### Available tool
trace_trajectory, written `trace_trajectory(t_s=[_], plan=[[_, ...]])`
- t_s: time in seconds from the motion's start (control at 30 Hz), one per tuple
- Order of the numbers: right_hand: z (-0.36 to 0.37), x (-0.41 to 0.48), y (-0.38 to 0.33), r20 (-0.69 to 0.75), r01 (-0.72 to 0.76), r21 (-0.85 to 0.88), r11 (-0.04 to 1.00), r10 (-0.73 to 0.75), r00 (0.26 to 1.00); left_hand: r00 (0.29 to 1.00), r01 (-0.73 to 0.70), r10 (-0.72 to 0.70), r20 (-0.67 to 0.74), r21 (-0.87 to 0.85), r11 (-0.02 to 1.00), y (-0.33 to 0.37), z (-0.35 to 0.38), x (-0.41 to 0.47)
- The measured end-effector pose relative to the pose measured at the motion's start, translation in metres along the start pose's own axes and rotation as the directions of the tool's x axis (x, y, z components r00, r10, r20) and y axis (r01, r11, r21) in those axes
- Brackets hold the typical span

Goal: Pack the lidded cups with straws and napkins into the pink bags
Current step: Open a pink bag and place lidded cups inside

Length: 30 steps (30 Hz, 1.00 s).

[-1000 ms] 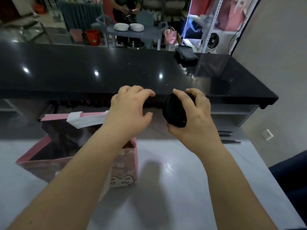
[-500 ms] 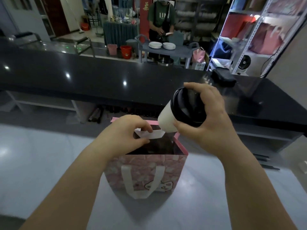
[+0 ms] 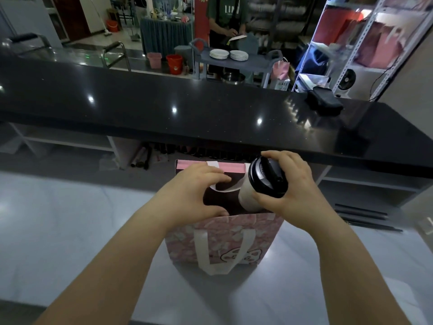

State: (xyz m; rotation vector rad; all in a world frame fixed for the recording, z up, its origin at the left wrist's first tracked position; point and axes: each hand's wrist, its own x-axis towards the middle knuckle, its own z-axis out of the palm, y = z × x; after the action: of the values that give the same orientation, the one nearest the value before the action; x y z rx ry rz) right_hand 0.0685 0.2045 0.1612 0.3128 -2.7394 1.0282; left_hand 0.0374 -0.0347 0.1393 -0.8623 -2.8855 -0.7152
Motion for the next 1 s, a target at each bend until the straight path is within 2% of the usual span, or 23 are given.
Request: trace_trajectory(t_s=[0.27,0.37,0.43,0.5,0.6,0.8,1.0], plan=[[0.010,-0.001,-0.007,-0.006,-0.011,-0.096,0.995,0.011,1.000,0.969,0.036,-0.087,0.230,0.218,0.975,-0.002,0.017,0.004],[0.011,-0.003,-0.016,0.001,0.065,-0.092,0.994,-0.065,0.998,0.955,0.050,-0.114,0.273,0.231,0.972,-0.005,0.026,0.002],[0.019,-0.002,-0.023,0.080,0.105,-0.091,0.990,-0.098,0.992,0.952,0.052,-0.115,0.283,0.222,0.974,-0.007,0.028,0.002],[0.030,0.000,-0.023,0.203,0.091,-0.127,0.988,-0.063,0.977,0.952,0.045,-0.107,0.285,0.215,0.976,-0.011,0.028,0.003],[0.046,0.004,-0.010,0.311,0.053,-0.300,0.952,0.045,0.949,0.953,0.022,-0.095,0.289,0.244,0.970,-0.014,0.026,0.006],[0.068,0.022,0.014,0.311,-0.035,-0.469,0.883,0.202,0.929,0.960,-0.007,-0.080,0.270,0.308,0.951,-0.008,0.031,0.004],[0.081,0.020,0.032,0.312,-0.083,-0.466,0.881,0.251,0.916,0.966,-0.025,-0.070,0.250,0.358,0.934,-0.009,0.038,-0.003]])
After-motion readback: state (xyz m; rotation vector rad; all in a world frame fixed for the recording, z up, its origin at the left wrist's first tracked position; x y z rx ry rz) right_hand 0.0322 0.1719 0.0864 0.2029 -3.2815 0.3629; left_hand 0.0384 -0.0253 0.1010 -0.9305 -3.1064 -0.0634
